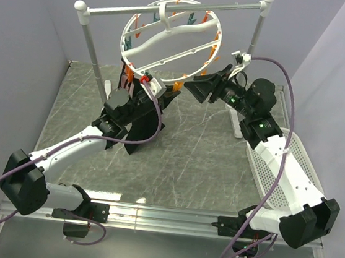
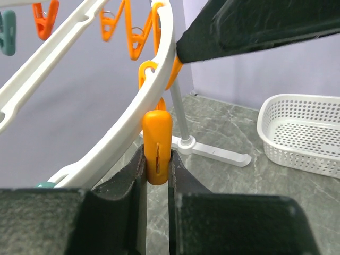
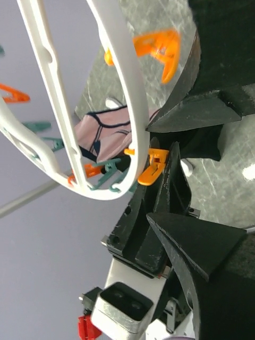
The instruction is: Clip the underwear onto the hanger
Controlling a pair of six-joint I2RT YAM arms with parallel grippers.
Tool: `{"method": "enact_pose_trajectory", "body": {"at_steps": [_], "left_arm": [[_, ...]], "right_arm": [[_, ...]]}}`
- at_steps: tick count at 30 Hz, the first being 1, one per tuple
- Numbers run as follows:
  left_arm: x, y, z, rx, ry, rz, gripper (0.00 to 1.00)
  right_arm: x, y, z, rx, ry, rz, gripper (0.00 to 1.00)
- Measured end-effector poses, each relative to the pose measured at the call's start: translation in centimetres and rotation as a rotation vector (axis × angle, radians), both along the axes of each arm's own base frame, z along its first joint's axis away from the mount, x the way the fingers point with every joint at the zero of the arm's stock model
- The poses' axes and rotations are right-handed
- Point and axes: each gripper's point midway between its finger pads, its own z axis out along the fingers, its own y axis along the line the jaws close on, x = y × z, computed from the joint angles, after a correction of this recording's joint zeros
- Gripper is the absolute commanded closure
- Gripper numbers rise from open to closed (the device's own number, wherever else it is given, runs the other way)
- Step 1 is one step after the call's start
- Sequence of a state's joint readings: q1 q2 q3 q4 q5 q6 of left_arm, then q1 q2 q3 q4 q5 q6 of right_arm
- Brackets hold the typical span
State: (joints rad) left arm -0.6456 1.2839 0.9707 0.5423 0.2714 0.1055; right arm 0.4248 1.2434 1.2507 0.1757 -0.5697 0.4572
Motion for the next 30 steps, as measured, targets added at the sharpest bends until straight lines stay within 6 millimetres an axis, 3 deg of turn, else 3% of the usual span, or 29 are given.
{"method": "enact_pose_trajectory", "body": {"at_steps": [11,25,30], "left_arm": [[-0.3,-0.1,0.3,-0.048,0.032,-0.023,1.00],[-0.8,-0.5,0.9,-0.088,-0.009,-0.056,1.00],[-0.8,-0.7,0.7,-0.084,-0.008,-0.064,1.00]], "right_arm": [[1.4,2.5,-3.5,0.010,0.103,0.091,0.30],[0.2,3.8,-2.7,0.043,0.058,0.174,0.31],[0.3,4.2,-3.1,0.030,0.054,0.164,0.40]]}}
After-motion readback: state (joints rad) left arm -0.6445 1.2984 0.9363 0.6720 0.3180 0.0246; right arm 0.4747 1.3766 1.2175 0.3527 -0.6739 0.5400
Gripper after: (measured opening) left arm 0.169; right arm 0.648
